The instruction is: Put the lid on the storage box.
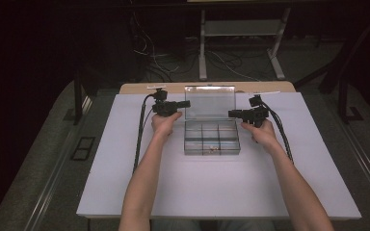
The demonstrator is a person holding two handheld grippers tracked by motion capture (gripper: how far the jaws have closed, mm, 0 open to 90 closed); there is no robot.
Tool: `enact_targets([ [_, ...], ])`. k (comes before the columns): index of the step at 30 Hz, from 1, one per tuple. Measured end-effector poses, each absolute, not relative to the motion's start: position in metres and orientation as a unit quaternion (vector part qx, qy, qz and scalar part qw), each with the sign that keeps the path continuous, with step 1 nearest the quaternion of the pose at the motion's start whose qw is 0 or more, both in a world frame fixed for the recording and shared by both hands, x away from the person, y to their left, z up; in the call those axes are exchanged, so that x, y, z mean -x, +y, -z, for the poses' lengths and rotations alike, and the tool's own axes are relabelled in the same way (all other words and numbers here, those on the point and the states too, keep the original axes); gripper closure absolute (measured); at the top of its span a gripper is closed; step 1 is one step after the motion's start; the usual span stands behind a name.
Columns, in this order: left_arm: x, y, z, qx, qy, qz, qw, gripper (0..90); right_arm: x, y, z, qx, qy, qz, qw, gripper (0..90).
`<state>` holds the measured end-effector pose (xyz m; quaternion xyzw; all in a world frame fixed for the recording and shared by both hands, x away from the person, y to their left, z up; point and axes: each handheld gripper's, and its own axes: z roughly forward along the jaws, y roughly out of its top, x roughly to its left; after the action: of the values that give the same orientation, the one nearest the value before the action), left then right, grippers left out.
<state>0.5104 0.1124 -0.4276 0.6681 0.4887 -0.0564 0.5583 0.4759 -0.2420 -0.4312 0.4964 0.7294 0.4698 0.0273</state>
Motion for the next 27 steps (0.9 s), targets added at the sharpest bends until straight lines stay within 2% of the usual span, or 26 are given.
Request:
enact_targets([
  [9, -0.509, 0.112, 0.425, -0.671, 0.487, 0.053, 0.558, 78.3, -0.483, -0.236, 0.42, -0.492, 0.742, -0.453, 0.049, 65.1],
  [19, -0.508, 0.112, 0.425, -0.673, 0.483, 0.047, 0.558, 78.2, -0.494, -0.234, 0.41, -0.494, 0.738, -0.457, 0.049, 61.3],
  [27, -0.506, 0.11, 0.424, -0.674, 0.482, 0.037, 0.559, 77.9, -0.5, -0.235, 0.405, -0.5, 0.728, -0.466, 0.051, 62.7],
])
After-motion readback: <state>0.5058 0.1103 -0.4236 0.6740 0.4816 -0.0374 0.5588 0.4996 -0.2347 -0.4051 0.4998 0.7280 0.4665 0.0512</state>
